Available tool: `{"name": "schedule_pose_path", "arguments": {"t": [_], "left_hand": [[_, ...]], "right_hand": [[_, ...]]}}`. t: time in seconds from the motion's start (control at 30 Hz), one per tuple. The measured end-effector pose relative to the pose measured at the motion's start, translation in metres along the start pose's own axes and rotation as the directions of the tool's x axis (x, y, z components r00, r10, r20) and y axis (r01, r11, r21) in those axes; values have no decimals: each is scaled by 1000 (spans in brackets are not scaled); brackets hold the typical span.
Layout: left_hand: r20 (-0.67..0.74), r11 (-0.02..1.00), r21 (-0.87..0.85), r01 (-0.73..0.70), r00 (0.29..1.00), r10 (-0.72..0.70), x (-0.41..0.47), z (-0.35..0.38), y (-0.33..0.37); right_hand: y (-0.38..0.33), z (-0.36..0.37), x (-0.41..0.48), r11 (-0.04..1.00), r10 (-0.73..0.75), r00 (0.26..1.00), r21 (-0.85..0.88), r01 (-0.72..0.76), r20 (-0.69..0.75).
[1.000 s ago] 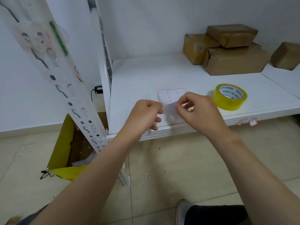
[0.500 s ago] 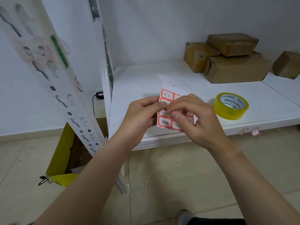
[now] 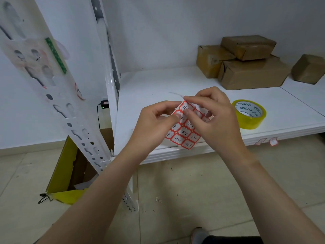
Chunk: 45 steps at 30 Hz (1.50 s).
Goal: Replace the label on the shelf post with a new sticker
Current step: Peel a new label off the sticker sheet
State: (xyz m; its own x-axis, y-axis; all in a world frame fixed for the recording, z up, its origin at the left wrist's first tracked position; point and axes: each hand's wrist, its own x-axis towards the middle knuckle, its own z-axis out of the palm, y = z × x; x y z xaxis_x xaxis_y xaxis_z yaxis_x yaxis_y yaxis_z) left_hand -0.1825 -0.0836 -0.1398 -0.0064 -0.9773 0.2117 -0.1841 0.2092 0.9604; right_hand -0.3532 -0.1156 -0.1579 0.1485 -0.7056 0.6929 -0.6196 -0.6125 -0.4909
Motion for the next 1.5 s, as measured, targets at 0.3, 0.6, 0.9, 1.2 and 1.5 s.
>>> {"name": "schedule_pose_path", "arguments": {"t": [0.3, 0.6, 0.9, 1.2, 1.5], "left_hand": [[-7, 999, 19, 32, 999, -31, -1, 0, 3], [-24, 954, -132, 268, 962, -273, 0, 1, 13], [-13, 926, -149, 346, 936, -352, 0, -1, 13], [-27, 921, -160, 356, 931, -365, -1, -1, 18], [-71, 971, 78, 228, 972, -223, -3, -1, 20]], "right_hand": [[1, -3, 1, 995, -100, 993, -4, 100, -62], [-4, -9, -1, 980, -200, 977, 16, 200, 70], [-2, -8, -2, 977, -207, 978, -45, 207, 5], [-6, -9, -2, 974, -226, 974, -18, 226, 4], [-5, -11, -2, 987, -153, 980, 70, 145, 125]]}}
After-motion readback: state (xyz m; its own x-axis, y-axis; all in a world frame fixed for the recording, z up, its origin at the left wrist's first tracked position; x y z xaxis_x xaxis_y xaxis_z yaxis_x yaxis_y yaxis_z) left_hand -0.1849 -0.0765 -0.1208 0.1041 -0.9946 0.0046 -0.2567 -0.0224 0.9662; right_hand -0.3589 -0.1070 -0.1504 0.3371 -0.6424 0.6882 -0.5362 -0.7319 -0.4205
